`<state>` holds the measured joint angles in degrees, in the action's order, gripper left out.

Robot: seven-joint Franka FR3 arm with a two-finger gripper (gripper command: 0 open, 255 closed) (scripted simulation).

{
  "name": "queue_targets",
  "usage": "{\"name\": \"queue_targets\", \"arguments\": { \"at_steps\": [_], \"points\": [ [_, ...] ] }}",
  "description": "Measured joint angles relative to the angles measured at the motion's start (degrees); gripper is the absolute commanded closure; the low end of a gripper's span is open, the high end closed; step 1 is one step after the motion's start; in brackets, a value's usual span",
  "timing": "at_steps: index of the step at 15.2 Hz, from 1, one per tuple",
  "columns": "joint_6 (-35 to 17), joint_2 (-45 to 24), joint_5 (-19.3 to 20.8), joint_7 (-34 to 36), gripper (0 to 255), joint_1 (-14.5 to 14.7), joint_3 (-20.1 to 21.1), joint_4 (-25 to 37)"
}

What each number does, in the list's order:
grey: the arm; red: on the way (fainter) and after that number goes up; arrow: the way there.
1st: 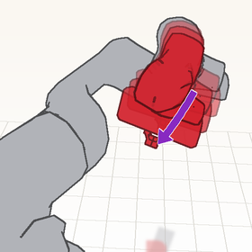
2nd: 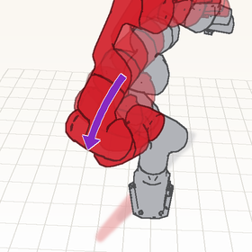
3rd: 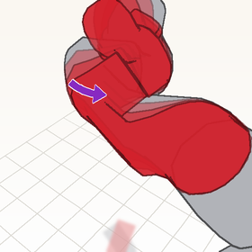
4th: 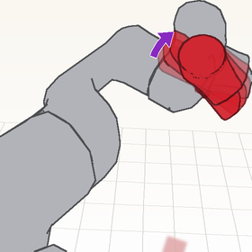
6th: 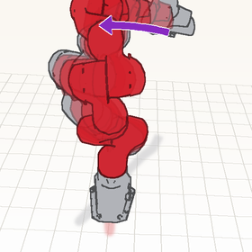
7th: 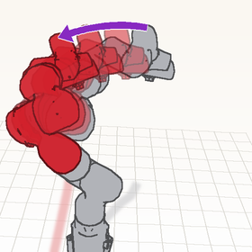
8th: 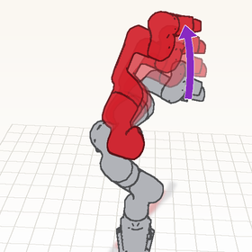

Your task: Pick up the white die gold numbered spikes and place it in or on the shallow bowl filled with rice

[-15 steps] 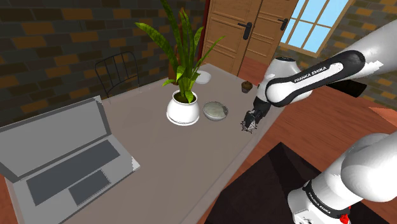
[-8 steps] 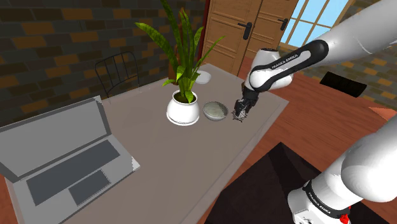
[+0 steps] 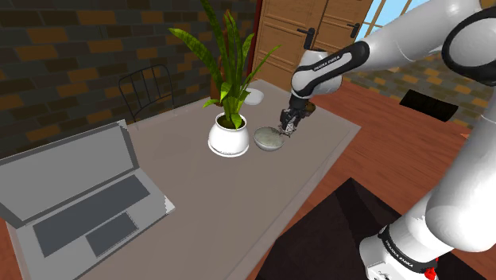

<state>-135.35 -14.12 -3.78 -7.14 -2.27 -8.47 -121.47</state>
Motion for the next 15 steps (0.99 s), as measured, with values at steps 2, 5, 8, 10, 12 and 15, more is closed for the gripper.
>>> {"name": "queue_targets", "arguments": {
  "at_steps": [2, 5, 8, 10, 12, 15],
  "points": [
    [1.6, -3.8, -0.6, -0.6, 255, -0.5, 0.1, 5.4],
    [5.7, -10.0, -1.3, -1.0, 255, -1.2, 0.3, 15.5],
    [7.5, -14.9, -1.8, -1.4, 255, -1.9, 0.6, 22.2],
    [6.9, -15.9, -2.0, -1.6, 255, -2.1, 0.6, 22.6],
    [5.8, -17.0, -2.2, -1.6, 255, -2.1, 0.8, 22.6],
    [4.2, -18.6, -2.4, -1.8, 255, -2.2, 1.0, 22.6]
  ]
}}
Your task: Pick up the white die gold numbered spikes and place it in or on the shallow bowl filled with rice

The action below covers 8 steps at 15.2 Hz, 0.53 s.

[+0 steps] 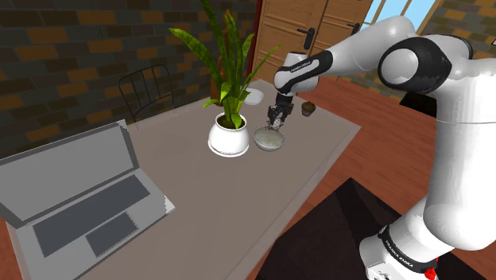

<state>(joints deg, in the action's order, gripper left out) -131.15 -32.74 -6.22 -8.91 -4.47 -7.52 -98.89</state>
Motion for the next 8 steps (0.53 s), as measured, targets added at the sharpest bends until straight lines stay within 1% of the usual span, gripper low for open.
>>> {"name": "queue_targets", "arguments": {
  "at_steps": [6, 8],
  "points": [
    [-3.4, -2.5, -0.5, -0.3, 255, -0.1, 0.3, -0.9],
    [-3.7, -3.0, -0.5, -0.4, 255, -0.2, 0.4, -0.7]
  ]
}}
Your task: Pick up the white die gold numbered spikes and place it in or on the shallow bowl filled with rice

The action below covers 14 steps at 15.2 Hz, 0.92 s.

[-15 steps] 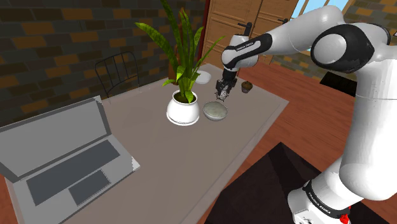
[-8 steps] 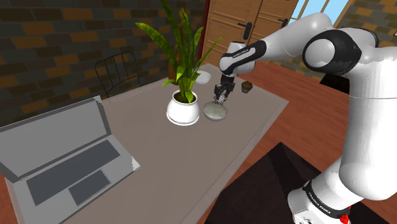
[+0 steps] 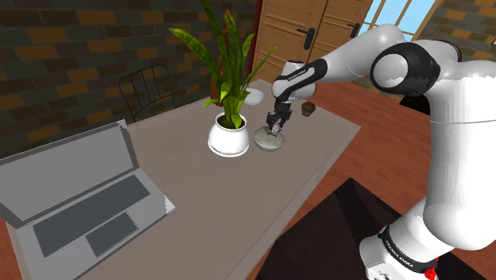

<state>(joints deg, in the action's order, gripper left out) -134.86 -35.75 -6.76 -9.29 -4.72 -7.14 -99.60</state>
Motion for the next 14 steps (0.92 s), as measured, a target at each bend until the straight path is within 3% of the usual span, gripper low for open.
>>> {"name": "queue_targets", "arguments": {
  "at_steps": [4, 5, 11, 14],
  "points": [
    [-0.1, -0.1, 0.0, 0.0, 255, 0.0, 0.0, 0.0],
    [-0.1, -0.1, 0.0, 0.0, 0, 0.0, 0.0, 0.1],
    [-0.1, -0.1, 0.0, 0.0, 0, 0.0, 0.0, 0.1],
    [2.3, 2.8, 0.4, 0.2, 0, 0.2, -0.3, -0.4]
  ]
}}
